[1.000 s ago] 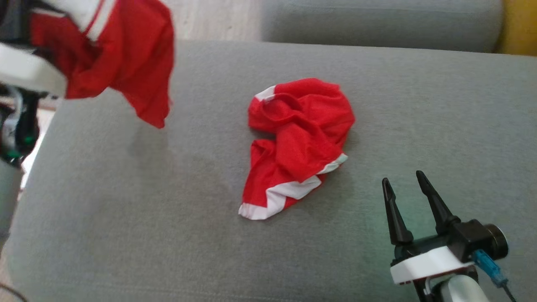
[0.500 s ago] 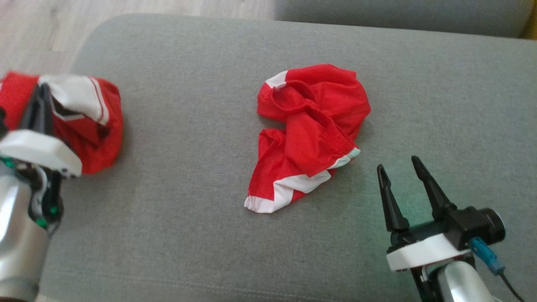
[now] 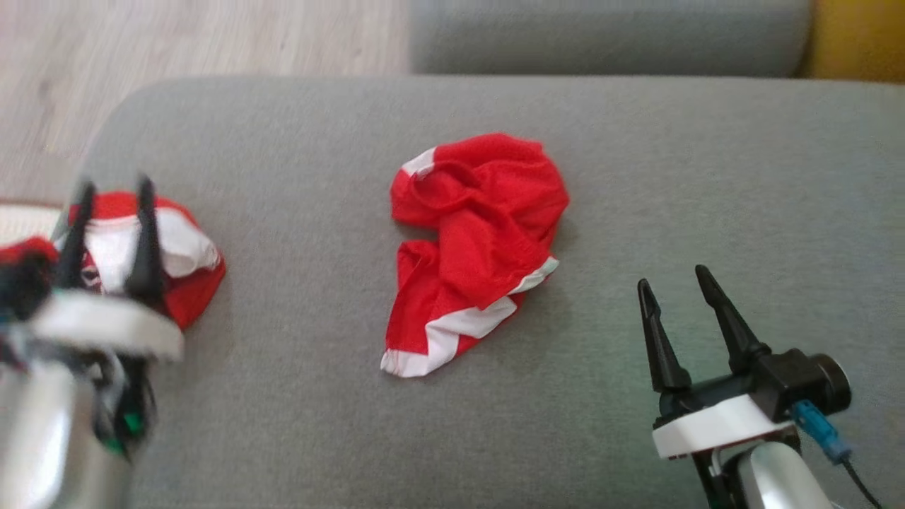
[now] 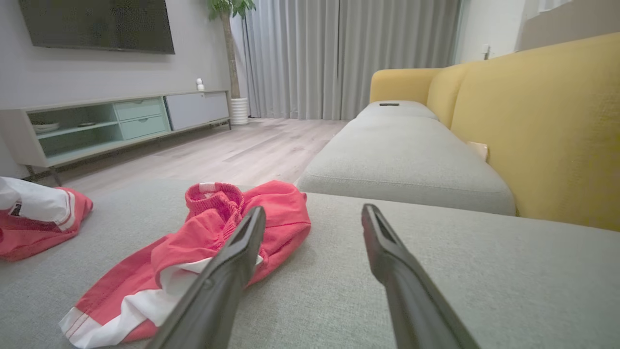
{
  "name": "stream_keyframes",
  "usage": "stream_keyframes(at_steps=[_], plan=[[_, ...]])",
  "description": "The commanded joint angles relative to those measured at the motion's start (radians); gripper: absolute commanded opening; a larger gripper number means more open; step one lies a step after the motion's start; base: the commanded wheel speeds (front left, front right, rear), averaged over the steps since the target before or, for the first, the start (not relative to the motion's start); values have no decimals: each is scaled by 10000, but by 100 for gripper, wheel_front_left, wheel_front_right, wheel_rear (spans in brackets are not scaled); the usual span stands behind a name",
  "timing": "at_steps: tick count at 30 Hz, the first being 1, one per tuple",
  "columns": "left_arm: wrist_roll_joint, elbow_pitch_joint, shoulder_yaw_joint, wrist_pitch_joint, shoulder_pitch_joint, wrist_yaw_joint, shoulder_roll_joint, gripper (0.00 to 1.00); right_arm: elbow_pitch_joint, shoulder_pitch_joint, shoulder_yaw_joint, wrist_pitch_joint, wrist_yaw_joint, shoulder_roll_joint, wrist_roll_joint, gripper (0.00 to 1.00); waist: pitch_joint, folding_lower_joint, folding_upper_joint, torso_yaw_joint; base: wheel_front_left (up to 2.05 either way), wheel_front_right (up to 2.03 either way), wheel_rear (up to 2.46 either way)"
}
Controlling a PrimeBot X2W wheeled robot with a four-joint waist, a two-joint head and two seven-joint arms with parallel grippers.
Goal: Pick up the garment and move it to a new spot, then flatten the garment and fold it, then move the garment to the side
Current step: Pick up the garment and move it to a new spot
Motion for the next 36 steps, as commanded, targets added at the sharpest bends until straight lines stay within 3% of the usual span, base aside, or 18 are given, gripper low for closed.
stream_keyframes(at_steps=[1, 11, 14, 23, 36], plan=[[149, -465, 546, -57, 7, -17, 235, 100, -286, -86, 264, -26, 65, 20, 51, 100, -394, 0, 0, -333, 0, 0, 0], [2393, -3709, 1238, -58, 3637, 79, -2104, 100, -236, 93, 677, -26, 65, 58, 398, 100, -972, 0, 0, -1213, 0, 0, 0], [2918, -4277, 1265, -58, 4402, 75, -2520, 100, -207, 251, 870, -26, 65, 60, 452, 100, -1122, 0, 0, -1376, 0, 0, 0], [3528, -4387, 1151, -58, 5551, 114, -2818, 100, -49, 771, 1124, -26, 65, 60, 539, 100, -1511, 0, 0, -1529, 0, 0, 0], [3717, -4150, 963, -58, 5696, 67, -2831, 100, -12, 952, 1112, -26, 65, 61, 700, 100, -1752, 0, 0, -1465, 0, 0, 0]])
